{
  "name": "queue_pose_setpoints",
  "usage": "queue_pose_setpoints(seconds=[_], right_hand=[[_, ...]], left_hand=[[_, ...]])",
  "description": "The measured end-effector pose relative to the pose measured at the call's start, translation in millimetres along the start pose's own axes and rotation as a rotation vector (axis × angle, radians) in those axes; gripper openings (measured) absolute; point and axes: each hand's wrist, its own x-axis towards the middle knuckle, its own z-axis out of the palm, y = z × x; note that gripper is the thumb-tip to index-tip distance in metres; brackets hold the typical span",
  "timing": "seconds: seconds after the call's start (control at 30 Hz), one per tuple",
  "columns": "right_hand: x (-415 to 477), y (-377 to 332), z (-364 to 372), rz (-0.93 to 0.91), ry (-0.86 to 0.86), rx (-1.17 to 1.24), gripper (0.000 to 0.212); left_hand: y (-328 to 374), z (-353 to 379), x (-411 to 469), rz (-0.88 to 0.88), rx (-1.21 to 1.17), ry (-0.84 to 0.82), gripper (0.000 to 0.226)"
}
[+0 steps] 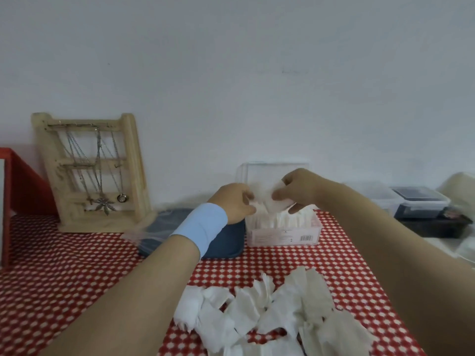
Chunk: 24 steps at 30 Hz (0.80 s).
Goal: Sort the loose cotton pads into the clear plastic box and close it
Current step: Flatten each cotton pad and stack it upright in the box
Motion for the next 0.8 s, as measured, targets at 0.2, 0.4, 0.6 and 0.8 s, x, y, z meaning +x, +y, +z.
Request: queue_pose_setpoints(seconds=[0.2,0.4,0.6,0.8], right_hand=[[17,14,38,0.008,-0.062,-0.117,0.026],[23,17,35,0.075,-0.14,-0.317,0.035],[25,-4,63,0.104,0.011,-0.754,0.019],[15,-18,61,0.191,-0.022,-0.565,0.043]], left_hand=[[-14,21,8,0.051,0.114,-0.044,0.024],[-16,20,11,0.047,0.102,-0.075,0.046],[-19,23,12,0.012,0.076,-0.065,0.054],[-26,28,8,0.017,-0.012,-0.01,0.054]])
